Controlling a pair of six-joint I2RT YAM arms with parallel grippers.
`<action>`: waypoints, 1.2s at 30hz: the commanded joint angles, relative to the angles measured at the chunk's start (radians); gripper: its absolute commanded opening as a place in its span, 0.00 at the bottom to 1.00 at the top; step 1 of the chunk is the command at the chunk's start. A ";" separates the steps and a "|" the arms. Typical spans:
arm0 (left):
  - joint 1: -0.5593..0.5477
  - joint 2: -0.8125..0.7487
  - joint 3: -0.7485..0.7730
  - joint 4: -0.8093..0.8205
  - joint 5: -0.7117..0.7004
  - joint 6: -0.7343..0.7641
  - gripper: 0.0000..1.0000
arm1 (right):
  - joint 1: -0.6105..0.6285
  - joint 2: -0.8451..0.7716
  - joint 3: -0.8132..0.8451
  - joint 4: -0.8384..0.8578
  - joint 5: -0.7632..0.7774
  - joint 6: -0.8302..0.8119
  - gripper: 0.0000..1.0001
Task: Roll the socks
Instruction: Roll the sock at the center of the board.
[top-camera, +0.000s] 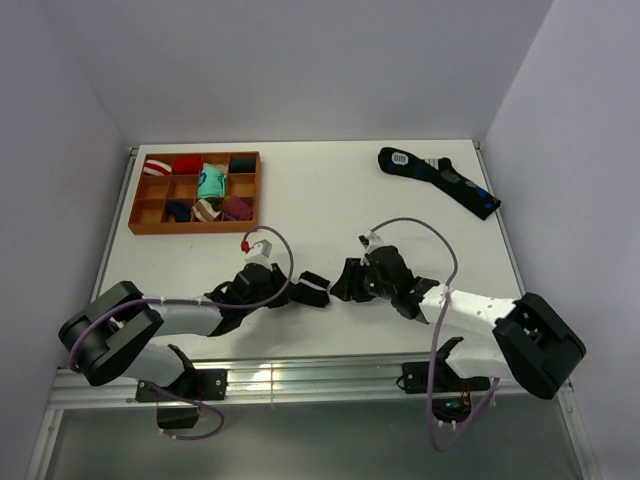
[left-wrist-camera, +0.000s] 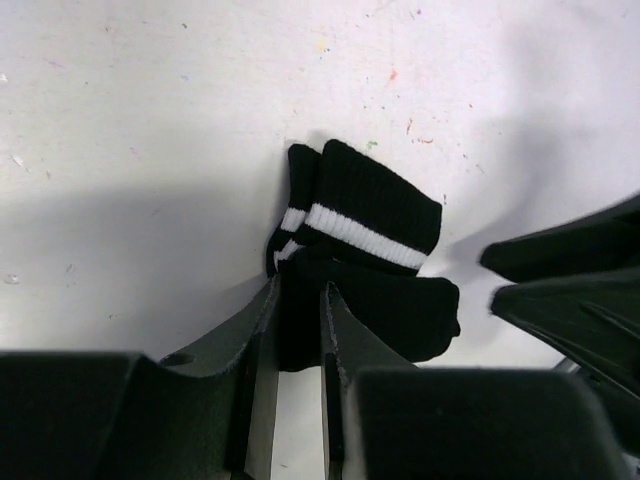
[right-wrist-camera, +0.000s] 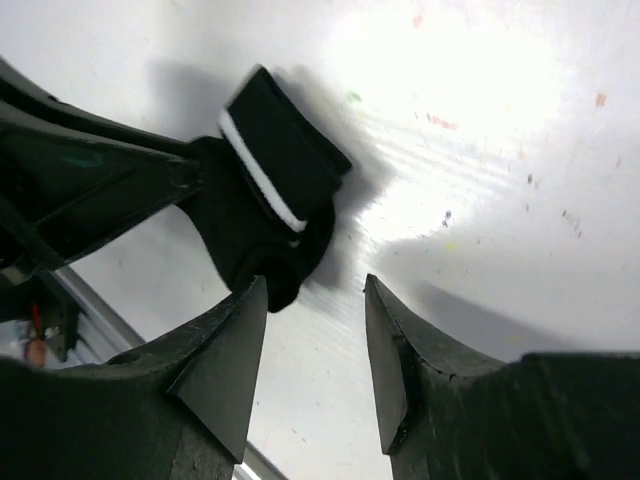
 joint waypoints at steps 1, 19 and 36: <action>-0.008 -0.002 0.028 -0.222 -0.098 0.020 0.00 | 0.051 -0.087 0.006 -0.012 0.118 -0.092 0.52; -0.028 0.011 0.198 -0.466 -0.089 0.073 0.00 | 0.340 0.067 0.038 0.267 0.383 -0.320 0.52; -0.003 0.054 0.308 -0.605 0.021 0.151 0.00 | 0.377 0.113 0.006 0.471 0.284 -0.414 0.54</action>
